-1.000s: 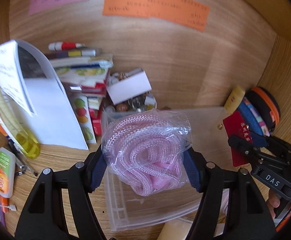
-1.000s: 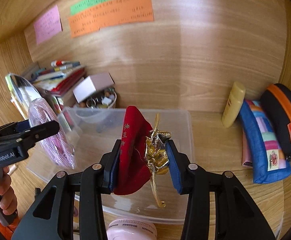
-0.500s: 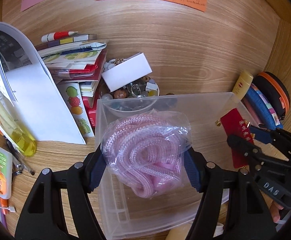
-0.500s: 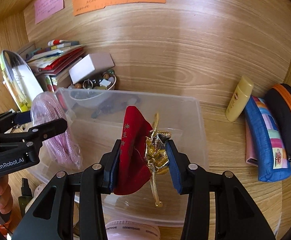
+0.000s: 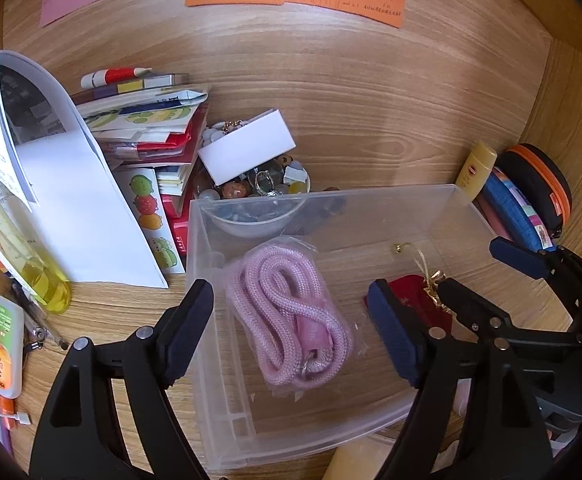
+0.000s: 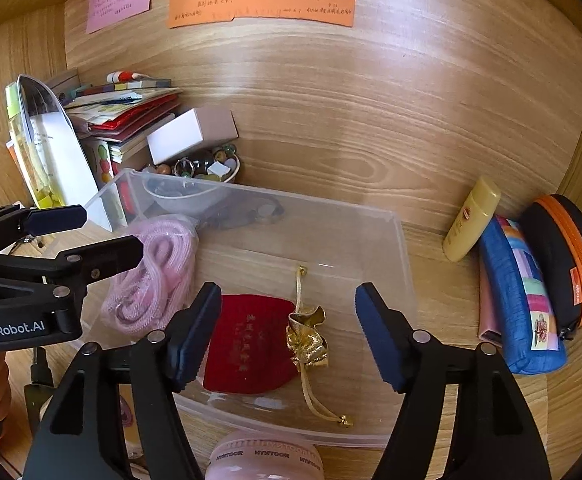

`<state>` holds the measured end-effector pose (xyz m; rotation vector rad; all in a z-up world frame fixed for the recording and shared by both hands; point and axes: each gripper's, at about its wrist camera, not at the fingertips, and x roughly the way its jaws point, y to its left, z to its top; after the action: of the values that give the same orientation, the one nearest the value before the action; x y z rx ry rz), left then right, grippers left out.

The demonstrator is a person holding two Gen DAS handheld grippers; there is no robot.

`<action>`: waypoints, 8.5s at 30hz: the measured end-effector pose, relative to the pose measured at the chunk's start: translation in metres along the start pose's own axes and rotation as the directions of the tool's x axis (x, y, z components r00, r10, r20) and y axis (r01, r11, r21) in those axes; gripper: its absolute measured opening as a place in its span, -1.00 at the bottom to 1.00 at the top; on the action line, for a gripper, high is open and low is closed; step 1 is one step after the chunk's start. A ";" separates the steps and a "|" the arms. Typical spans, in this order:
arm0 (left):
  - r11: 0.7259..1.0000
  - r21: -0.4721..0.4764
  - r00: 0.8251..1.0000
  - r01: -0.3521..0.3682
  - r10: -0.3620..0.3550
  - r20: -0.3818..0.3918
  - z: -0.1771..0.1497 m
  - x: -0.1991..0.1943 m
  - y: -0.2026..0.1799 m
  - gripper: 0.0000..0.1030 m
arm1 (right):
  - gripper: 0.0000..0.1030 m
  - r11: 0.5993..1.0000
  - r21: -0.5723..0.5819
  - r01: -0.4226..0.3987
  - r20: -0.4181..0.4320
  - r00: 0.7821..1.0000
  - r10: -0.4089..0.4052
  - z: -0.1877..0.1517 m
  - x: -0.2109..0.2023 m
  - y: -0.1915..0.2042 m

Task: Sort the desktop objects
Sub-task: 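Carry the pink rope and red pouch into the clear box and release both, then move both grippers back toward the remaining items on the desk, then grasp the green spray bottle with left gripper while right grasps pink compact, then carry the green bottle and pink compact into the clear box and release, then move both grippers back toward the teal bottle and white cloth bag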

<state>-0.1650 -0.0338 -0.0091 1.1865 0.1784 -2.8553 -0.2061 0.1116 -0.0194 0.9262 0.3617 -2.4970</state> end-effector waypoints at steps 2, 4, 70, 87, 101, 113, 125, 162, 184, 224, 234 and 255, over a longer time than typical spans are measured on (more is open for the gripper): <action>1.000 -0.002 1.000 0.006 -0.006 0.006 0.000 -0.003 0.001 0.60 | 0.35 1.000 0.001 0.003 0.005 1.000 -0.003 0.000 -0.001 0.000; 1.000 -0.004 1.000 0.003 -0.002 0.019 0.001 -0.007 0.003 0.67 | 0.42 1.000 0.003 0.004 0.014 1.000 -0.004 0.001 -0.003 0.000; 0.992 0.088 0.969 0.093 -0.070 -0.238 -0.141 -0.063 0.025 0.97 | 0.77 0.991 0.090 -0.101 -0.113 0.987 0.111 -0.082 -0.045 -0.012; 0.993 0.115 0.980 0.017 0.006 -0.201 -0.136 -0.050 0.030 0.90 | 0.75 0.972 0.160 -0.172 -0.159 0.967 0.198 -0.080 -0.018 -0.012; 1.000 0.023 0.984 -0.013 0.017 -0.179 -0.123 -0.043 0.053 0.12 | 0.20 0.964 0.178 -0.197 -0.137 0.965 0.223 -0.077 -0.017 -0.012; 0.996 -0.073 0.989 -0.042 0.031 -0.148 -0.117 -0.044 0.073 -0.20 | 0.20 0.972 0.147 -0.183 -0.074 0.978 0.195 -0.072 -0.040 -0.011; 0.995 -0.097 0.999 -0.019 0.016 -0.032 -0.095 -0.085 0.073 -0.20 | 0.20 0.976 0.133 -0.171 0.033 0.985 0.168 -0.055 -0.087 -0.023; 0.994 -0.014 0.992 0.111 -0.110 0.062 0.012 -0.050 0.022 -0.20 | 0.20 0.973 0.104 -0.207 0.042 0.978 0.204 0.025 -0.029 -0.009; 0.995 -0.006 0.992 0.098 -0.098 -0.083 -0.002 0.002 0.008 -0.20 | 0.20 0.978 0.049 -0.203 -0.124 0.970 0.207 0.002 0.023 0.019; 0.999 -0.007 0.990 0.039 -0.038 0.134 -0.011 -0.041 0.003 0.68 | 0.69 0.979 0.014 -0.204 0.136 0.970 0.200 -0.003 -0.024 0.008; 0.995 -0.054 0.983 0.082 -0.072 0.171 -0.021 -0.070 0.014 0.99 | 1.00 0.999 0.011 -0.054 0.186 0.981 0.051 -0.018 -0.059 0.002; 0.999 -0.021 0.999 0.028 -0.028 0.028 -0.071 -0.101 0.021 0.99 | 1.00 0.999 0.054 -0.005 0.176 0.984 -0.005 -0.081 -0.128 -0.022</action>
<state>-0.0424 -0.0464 0.0107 1.1491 0.2252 -2.8844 -0.0863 0.2029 0.0076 0.7179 0.2373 -2.5762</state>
